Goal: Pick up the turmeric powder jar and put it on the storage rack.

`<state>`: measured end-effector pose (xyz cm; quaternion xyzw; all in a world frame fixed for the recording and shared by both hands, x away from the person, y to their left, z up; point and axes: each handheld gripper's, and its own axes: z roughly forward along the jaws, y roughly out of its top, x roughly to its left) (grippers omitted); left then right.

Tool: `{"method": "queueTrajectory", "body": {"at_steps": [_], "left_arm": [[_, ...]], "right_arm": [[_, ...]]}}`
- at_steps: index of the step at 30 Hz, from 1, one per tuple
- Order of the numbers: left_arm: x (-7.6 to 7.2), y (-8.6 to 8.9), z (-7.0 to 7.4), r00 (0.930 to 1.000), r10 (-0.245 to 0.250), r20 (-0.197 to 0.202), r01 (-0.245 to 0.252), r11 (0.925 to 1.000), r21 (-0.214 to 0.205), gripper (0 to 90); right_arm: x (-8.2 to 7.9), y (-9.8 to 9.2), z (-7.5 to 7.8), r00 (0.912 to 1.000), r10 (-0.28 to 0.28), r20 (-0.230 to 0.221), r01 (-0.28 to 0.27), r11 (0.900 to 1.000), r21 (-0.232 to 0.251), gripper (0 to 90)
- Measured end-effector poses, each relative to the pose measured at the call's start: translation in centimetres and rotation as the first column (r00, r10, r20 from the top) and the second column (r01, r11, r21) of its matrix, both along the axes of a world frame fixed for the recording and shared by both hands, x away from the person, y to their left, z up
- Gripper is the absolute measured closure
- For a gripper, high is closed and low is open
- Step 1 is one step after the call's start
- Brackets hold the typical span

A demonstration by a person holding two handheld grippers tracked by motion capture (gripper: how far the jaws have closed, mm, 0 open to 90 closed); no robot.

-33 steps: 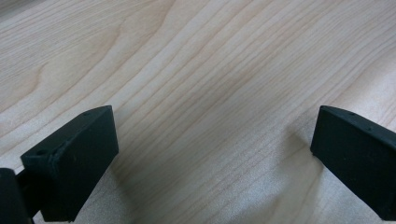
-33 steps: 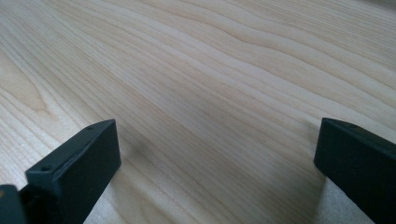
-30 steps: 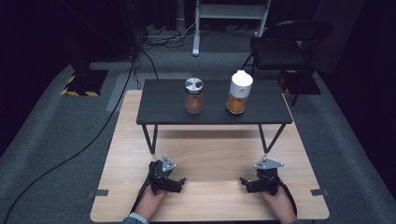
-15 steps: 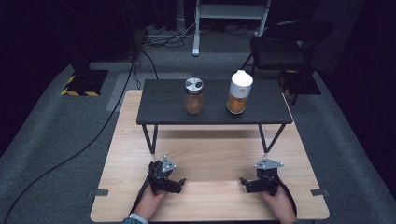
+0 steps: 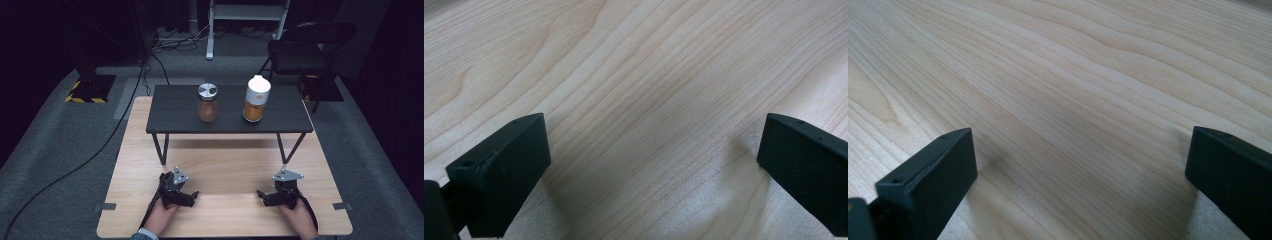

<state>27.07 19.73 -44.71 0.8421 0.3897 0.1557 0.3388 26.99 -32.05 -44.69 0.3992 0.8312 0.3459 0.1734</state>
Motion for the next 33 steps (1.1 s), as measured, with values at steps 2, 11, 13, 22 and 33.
{"method": "queueTrajectory", "body": {"at_steps": [2,11,13,22,33], "left_arm": [[-0.01,0.00,-0.01,1.0000,0.000,0.001,0.000,1.0000,0.000,0.3],[-0.03,-0.03,0.00,1.0000,0.001,0.001,-0.001,1.0000,0.001,0.2],[-0.04,-0.03,-0.01,1.0000,0.001,0.001,-0.001,1.0000,0.000,0.2],[-0.07,0.00,-0.01,1.0000,-0.003,0.001,0.003,1.0000,0.000,0.2],[-0.04,0.01,0.00,1.0000,-0.004,0.001,0.004,1.0000,0.001,0.2]], "right_arm": [[0.00,0.00,0.00,1.0000,0.000,0.000,0.000,1.0000,0.000,0.0],[0.04,-0.01,-0.01,1.0000,0.003,0.001,-0.003,1.0000,0.000,0.0],[0.05,-0.01,-0.02,1.0000,0.003,0.001,-0.003,1.0000,0.000,0.0],[-0.03,0.09,0.00,1.0000,-0.005,0.000,0.005,1.0000,0.000,0.0],[0.03,0.15,-0.02,1.0000,-0.007,0.000,0.007,1.0000,0.003,0.0]]}}
